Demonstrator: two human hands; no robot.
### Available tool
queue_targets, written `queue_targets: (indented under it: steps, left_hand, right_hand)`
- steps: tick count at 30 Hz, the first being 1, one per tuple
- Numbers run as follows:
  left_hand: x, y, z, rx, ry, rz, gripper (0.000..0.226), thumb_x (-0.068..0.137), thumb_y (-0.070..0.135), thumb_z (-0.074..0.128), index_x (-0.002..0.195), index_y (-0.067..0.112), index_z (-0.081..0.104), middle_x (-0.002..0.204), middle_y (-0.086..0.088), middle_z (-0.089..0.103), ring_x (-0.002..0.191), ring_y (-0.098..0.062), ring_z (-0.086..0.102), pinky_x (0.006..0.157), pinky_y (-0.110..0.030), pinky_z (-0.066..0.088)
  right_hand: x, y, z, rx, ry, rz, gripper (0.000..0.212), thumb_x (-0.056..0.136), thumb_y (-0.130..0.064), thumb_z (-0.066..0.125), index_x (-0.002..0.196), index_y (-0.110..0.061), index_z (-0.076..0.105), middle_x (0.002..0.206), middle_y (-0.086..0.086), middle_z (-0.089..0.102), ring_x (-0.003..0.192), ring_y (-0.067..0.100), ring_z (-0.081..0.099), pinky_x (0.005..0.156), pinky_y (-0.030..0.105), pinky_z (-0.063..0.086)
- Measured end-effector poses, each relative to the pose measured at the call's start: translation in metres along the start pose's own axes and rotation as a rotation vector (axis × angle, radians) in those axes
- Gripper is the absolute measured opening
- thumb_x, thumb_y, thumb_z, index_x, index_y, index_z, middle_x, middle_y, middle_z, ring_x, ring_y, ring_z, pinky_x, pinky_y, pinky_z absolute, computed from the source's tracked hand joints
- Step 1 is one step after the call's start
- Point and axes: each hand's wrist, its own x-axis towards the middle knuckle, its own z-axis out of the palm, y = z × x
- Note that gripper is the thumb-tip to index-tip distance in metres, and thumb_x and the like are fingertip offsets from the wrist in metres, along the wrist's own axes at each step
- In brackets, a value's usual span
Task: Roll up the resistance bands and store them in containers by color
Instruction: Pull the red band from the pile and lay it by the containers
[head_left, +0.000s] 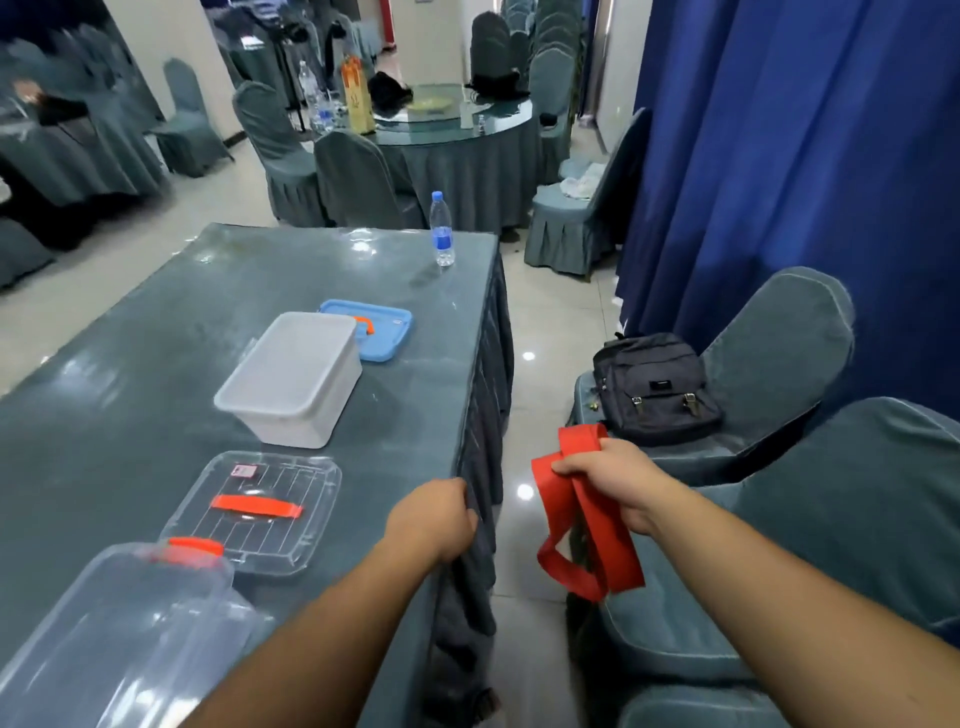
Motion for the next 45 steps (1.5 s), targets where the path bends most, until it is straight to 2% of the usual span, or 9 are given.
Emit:
queue_targets:
  steps: [5,11,20,26,30,35,38,41,45]
  left_hand:
    - [0.064,-0.035,-0.033,-0.018,0.038,-0.059,0.031,0.095,0.033,0.048,0.119,0.020,0.063,0.121,-0.003,0.067,0.108,-0.029,0.064,0.089,-0.038,0.054]
    - [0.099,-0.082,-0.054,-0.035,0.086,-0.153,0.036,0.094,0.031,0.047,0.125,0.022,0.062,0.131,-0.005,0.063,0.117,-0.030,0.062,0.095,-0.039,0.052]
    - [0.116,-0.140,-0.066,-0.052,0.148,-0.353,0.032,0.096,0.035,0.047,0.121,0.023,0.062,0.129,-0.006,0.065,0.117,-0.031,0.063,0.092,-0.039,0.053]
    - [0.134,-0.153,-0.073,-0.134,0.148,-0.556,0.032,0.095,0.033,0.049,0.119,0.020,0.066,0.124,-0.006,0.069,0.114,-0.030,0.066,0.090,-0.038,0.055]
    - [0.139,-0.148,-0.070,-0.190,0.142,-0.678,0.028,0.092,0.031,0.046,0.109,0.019,0.066,0.116,-0.006,0.071,0.111,-0.031,0.066,0.085,-0.038,0.052]
    - [0.131,-0.139,-0.051,-0.313,0.112,-0.820,0.018,0.092,0.029,0.047,0.098,0.021,0.061,0.112,-0.009,0.071,0.105,-0.035,0.068,0.080,-0.037,0.054]
    - [0.123,-0.133,-0.040,-0.346,0.084,-0.876,0.025,0.091,0.030,0.049,0.111,0.026,0.063,0.120,-0.009,0.070,0.110,-0.034,0.067,0.086,-0.037,0.055]
    - [0.116,-0.128,-0.030,-0.378,0.043,-0.945,0.032,0.090,0.033,0.049,0.116,0.023,0.066,0.124,-0.007,0.069,0.114,-0.031,0.066,0.095,-0.039,0.055]
    - [0.107,-0.126,-0.019,-0.407,0.031,-0.995,0.035,0.091,0.033,0.050,0.118,0.020,0.068,0.126,-0.006,0.071,0.115,-0.031,0.066,0.096,-0.037,0.055]
  right_hand:
    - [0.053,-0.064,0.028,-0.019,-0.050,-0.039,0.018,0.082,-0.007,0.078,0.098,-0.006,0.069,0.071,0.012,0.070,0.059,0.027,0.065,0.062,0.036,0.054]
    - [0.099,-0.138,0.076,-0.068,-0.142,-0.101,0.037,0.082,-0.005,0.078,0.115,0.006,0.065,0.084,0.022,0.071,0.062,0.029,0.069,0.060,0.037,0.059]
    - [0.171,-0.233,0.159,-0.136,-0.334,-0.195,0.010,0.082,-0.008,0.079,0.089,-0.007,0.073,0.063,0.010,0.073,0.048,0.020,0.068,0.047,0.027,0.054]
    - [0.233,-0.241,0.216,-0.076,-0.491,-0.131,0.005,0.085,-0.006,0.076,0.090,-0.007,0.075,0.066,0.009,0.074,0.053,0.022,0.067,0.059,0.032,0.055]
    - [0.278,-0.205,0.249,-0.142,-0.513,-0.053,0.012,0.087,-0.007,0.076,0.098,-0.007,0.074,0.059,0.004,0.072,0.043,0.014,0.064,0.044,0.025,0.050]
    - [0.322,-0.146,0.275,-0.405,-0.520,-0.040,0.039,0.085,-0.012,0.080,0.116,0.008,0.066,0.112,0.028,0.072,0.096,0.034,0.070,0.089,0.053,0.059]
    - [0.328,-0.125,0.281,-0.595,-0.521,-0.127,0.027,0.086,-0.012,0.079,0.105,0.005,0.070,0.106,0.026,0.074,0.087,0.031,0.069,0.086,0.048,0.057]
    - [0.329,-0.108,0.293,-0.848,-0.688,-0.207,0.027,0.088,-0.019,0.077,0.108,-0.001,0.075,0.110,0.021,0.076,0.103,0.036,0.072,0.093,0.045,0.056]
    - [0.326,-0.095,0.304,-1.301,-0.829,-0.314,0.061,0.086,-0.052,0.074,0.128,-0.009,0.066,0.132,0.018,0.069,0.124,0.035,0.064,0.104,0.039,0.051]
